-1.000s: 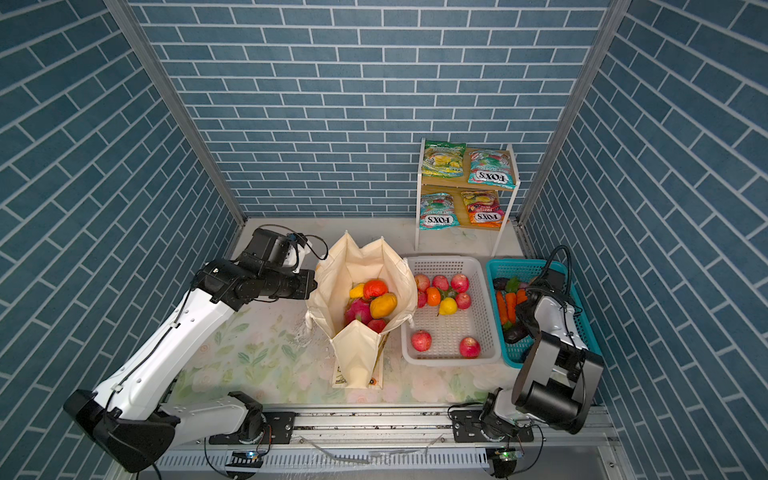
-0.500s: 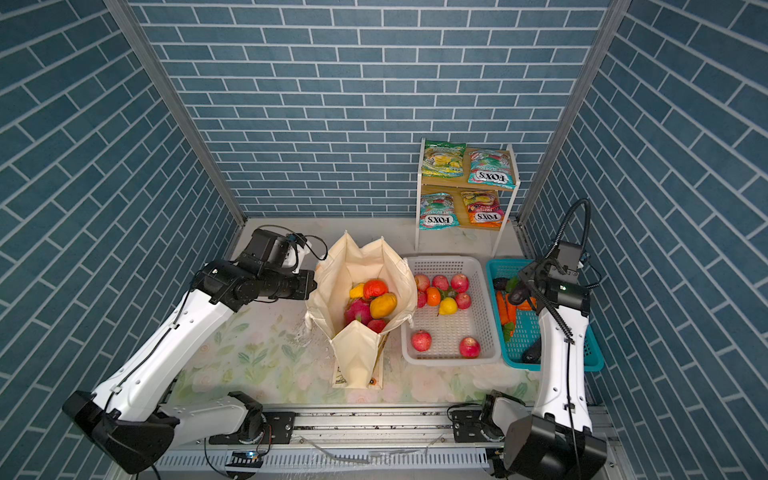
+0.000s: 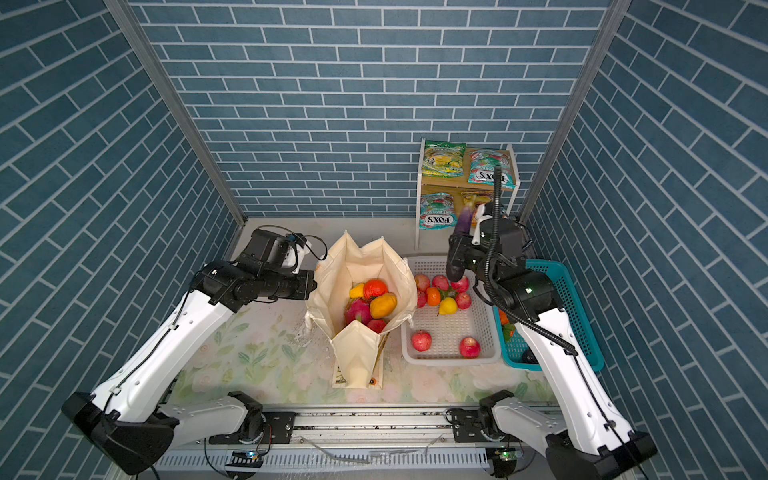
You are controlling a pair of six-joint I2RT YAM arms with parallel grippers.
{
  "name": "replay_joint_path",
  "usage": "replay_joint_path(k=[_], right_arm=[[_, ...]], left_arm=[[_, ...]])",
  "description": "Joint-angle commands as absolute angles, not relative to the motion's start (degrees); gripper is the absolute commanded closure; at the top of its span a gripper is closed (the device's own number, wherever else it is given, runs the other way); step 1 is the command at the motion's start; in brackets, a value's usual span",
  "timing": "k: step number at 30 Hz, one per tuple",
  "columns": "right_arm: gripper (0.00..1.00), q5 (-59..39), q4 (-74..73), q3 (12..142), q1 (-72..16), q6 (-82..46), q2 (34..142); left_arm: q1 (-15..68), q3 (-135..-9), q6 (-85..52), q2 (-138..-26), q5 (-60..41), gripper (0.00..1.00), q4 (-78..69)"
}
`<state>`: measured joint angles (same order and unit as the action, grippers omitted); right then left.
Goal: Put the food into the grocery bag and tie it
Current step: 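Lift the purple eggplant with the right gripper and carry it over the bag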
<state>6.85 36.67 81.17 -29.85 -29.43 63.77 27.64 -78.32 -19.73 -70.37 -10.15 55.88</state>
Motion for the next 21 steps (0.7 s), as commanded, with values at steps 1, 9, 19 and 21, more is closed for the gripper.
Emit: replay_joint_path(k=[1, 9, 19, 21], right_arm=[[0.73, 11.4, 32.3, 84.7, -38.8, -22.5, 67.4], [0.73, 12.2, 30.7, 90.7, -54.3, -16.5, 78.5], [0.73, 7.7, 26.9, 85.5, -57.7, -18.4, 83.2], [0.73, 6.7, 25.8, 83.4, -58.0, -20.0, 83.4]], left_arm=[[27.8, -78.5, -19.6, -69.8, -9.8, 1.00, 55.2], [27.8, -78.5, -19.4, -69.8, -9.7, 1.00, 55.1], [27.8, -79.2, -19.2, -70.2, -9.6, 1.00, 54.7], [27.8, -79.3, -19.4, -70.3, -9.7, 1.00, 54.6]])
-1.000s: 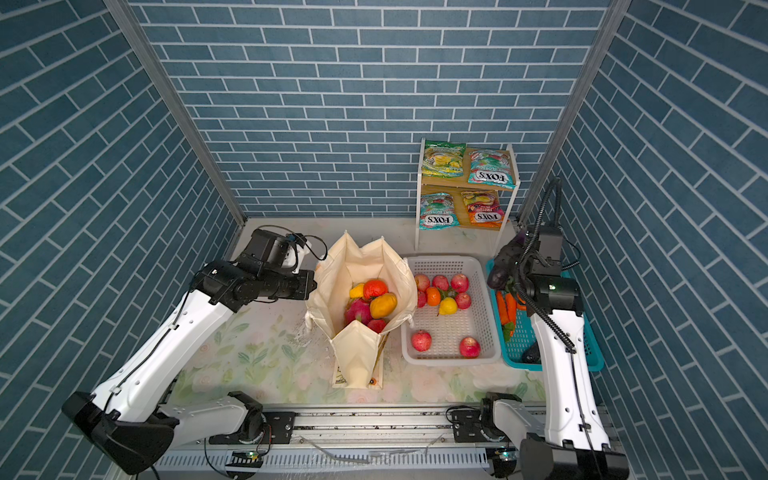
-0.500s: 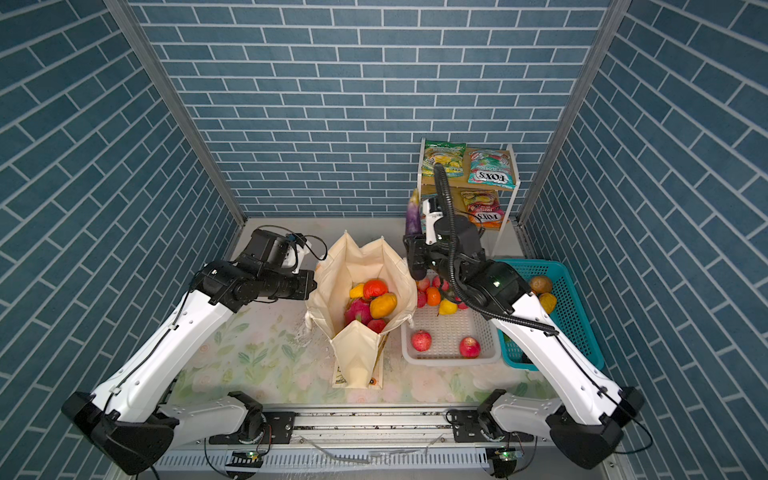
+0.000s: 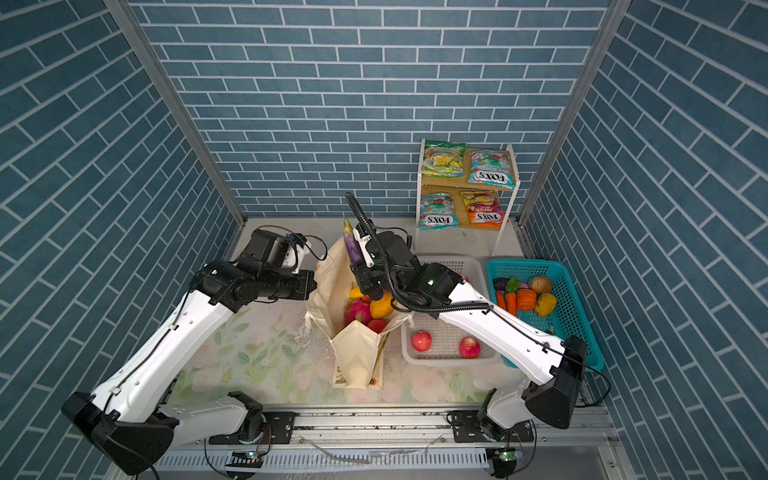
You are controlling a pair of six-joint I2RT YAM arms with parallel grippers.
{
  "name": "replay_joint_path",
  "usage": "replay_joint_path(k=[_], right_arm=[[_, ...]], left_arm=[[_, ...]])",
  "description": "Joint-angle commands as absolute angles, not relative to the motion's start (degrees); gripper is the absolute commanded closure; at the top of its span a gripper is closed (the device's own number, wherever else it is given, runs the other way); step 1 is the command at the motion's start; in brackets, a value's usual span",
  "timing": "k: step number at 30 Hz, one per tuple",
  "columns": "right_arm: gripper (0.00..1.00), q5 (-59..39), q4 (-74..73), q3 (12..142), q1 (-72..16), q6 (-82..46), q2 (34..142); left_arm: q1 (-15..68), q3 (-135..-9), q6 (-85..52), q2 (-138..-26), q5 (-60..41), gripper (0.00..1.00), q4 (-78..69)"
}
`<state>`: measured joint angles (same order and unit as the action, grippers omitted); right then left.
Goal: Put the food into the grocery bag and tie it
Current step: 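Lift the purple eggplant with the right gripper and carry it over the bag, then lower the purple eggplant into the bag and open the right gripper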
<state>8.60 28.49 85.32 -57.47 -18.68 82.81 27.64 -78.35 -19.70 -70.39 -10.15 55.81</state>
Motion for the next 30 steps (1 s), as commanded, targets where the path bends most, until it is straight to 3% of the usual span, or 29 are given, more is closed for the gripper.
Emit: replay_joint_path(k=[1, 9, 30], right_arm=[[0.73, 6.2, 25.0, 82.1, -58.1, -20.9, 83.2], [0.72, 5.5, 23.8, 75.5, -58.5, -23.3, 82.7], [0.63, 9.9, 26.2, 75.1, -58.3, -22.2, 90.4]], left_arm=[[27.9, -79.3, -19.4, -70.4, -9.8, 1.00, 54.5], [27.8, -79.5, -19.5, -70.8, -9.9, 1.00, 54.1], [27.9, -78.9, -19.4, -69.5, -9.6, 1.00, 54.3]])
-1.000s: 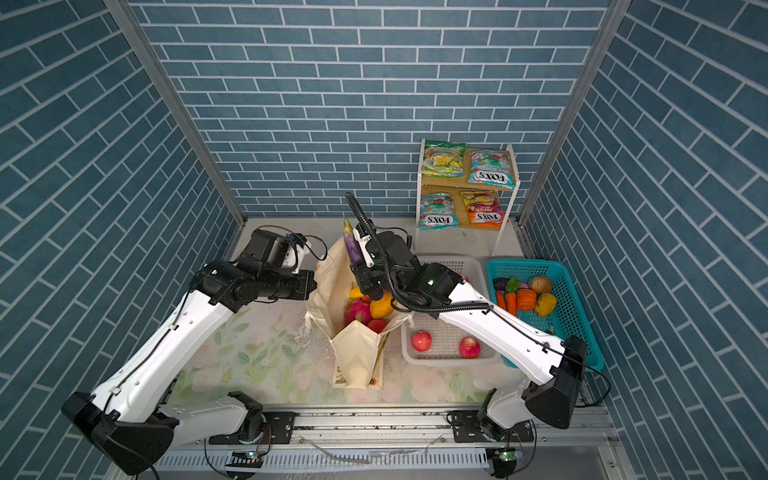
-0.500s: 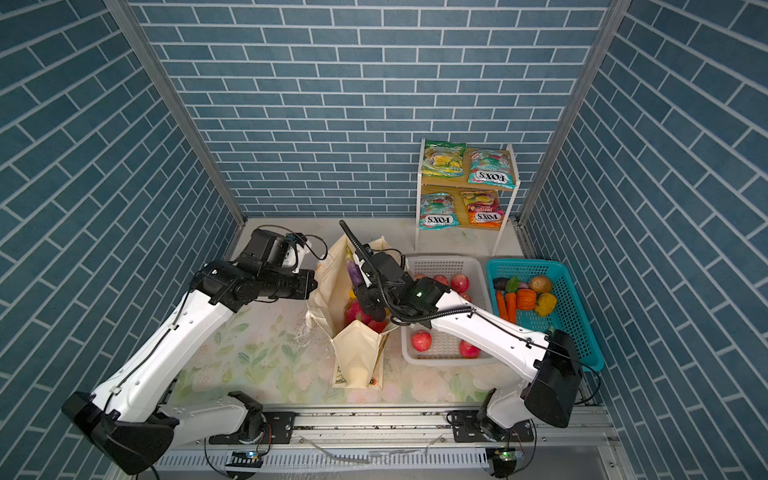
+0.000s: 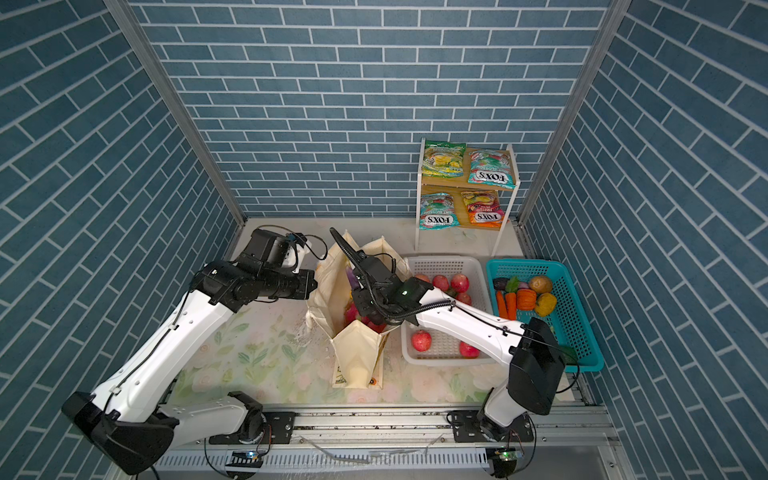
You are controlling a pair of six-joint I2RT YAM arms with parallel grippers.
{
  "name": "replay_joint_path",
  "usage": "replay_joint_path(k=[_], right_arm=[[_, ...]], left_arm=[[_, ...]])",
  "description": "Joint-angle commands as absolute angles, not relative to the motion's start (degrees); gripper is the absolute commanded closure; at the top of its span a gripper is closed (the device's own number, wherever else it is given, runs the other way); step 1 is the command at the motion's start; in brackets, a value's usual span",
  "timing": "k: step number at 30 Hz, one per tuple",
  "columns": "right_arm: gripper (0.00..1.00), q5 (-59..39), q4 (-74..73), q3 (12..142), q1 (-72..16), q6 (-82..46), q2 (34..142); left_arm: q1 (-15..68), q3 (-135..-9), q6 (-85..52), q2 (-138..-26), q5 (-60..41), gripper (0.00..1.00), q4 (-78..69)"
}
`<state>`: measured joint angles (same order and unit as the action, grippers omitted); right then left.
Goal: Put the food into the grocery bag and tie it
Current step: 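Lower the purple eggplant into the bag and open the right gripper, then raise the right gripper out of the bag and move it over the teal basket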
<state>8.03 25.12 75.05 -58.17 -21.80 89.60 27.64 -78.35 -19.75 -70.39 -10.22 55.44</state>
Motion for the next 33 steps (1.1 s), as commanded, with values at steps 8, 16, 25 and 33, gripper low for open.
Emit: replay_joint_path(k=[8, 16, 25, 33], right_arm=[[0.53, 10.5, 27.5, 76.2, -58.2, -22.0, 91.6], [0.01, 11.0, 29.0, 78.7, -58.3, -20.0, 91.2], [0.01, 15.4, 34.2, 86.5, -58.2, -14.0, 87.0], [0.01, 29.6, 34.7, 91.1, -58.2, -5.2, 78.4]], left_arm=[[27.8, -78.8, -19.2, -69.5, -9.8, 1.00, 54.1], [27.8, -78.8, -19.1, -69.6, -9.7, 1.00, 54.1], [27.8, -79.0, -18.8, -69.7, -9.6, 1.00, 54.1], [27.8, -79.0, -18.8, -69.6, -9.6, 1.00, 54.2]])
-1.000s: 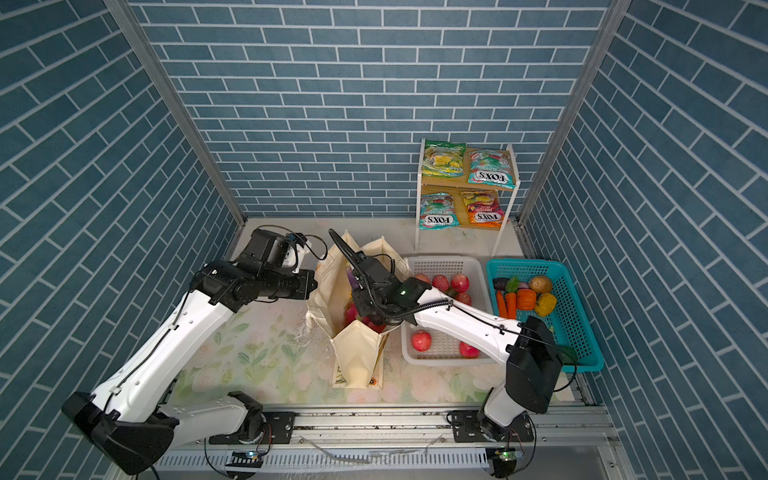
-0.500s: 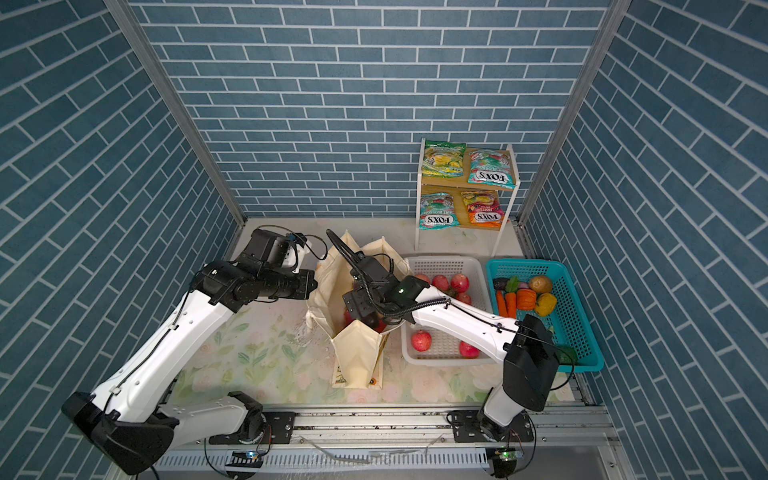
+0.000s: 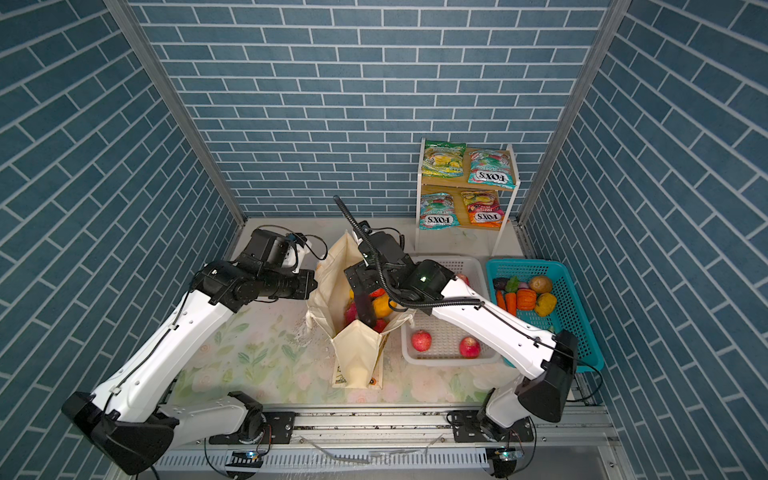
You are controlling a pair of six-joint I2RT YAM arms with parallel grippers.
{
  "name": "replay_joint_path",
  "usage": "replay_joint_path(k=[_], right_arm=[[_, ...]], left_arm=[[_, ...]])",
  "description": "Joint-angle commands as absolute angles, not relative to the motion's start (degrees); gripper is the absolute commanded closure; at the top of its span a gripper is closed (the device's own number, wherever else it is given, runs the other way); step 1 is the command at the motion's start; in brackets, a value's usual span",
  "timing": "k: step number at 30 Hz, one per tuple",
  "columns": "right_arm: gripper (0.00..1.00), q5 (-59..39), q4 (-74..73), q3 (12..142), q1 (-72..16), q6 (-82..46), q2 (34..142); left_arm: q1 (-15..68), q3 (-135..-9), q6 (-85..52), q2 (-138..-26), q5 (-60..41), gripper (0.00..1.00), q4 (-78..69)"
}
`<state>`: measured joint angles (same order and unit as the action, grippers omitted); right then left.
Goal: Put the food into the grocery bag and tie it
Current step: 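Raise the right gripper out of the bag and move it over the teal basket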
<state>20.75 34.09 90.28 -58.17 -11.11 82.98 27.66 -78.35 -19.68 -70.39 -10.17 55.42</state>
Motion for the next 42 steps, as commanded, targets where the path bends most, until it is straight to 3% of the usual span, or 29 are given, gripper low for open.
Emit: replay_joint_path(k=[1, 6, 18, 30, 42], right_arm=[[0.01, 32.6, 32.8, 89.8, -58.0, -4.2, 76.4], [0.01, 38.9, 23.6, 79.6, -54.2, -3.7, 65.4], [0.07, 33.2, 35.6, 65.9, -30.2, -27.5, 51.9], [0.14, 19.4, 35.0, 58.5, -21.6, -39.8, 51.9], [0.26, 10.6, 33.8, 67.3, -13.1, -48.4, 56.6]], left_arm=[[27.9, -78.9, -18.8, -69.5, -9.6, 1.00, 54.2], [27.9, -78.7, -18.8, -69.4, -9.5, 1.00, 54.2], [27.8, -78.0, -19.1, -70.1, -9.9, 1.00, 53.2], [27.8, -77.5, -18.3, -70.0, -9.8, 1.00, 53.2], [27.8, -77.1, -18.1, -70.2, -10.6, 1.00, 51.9]])
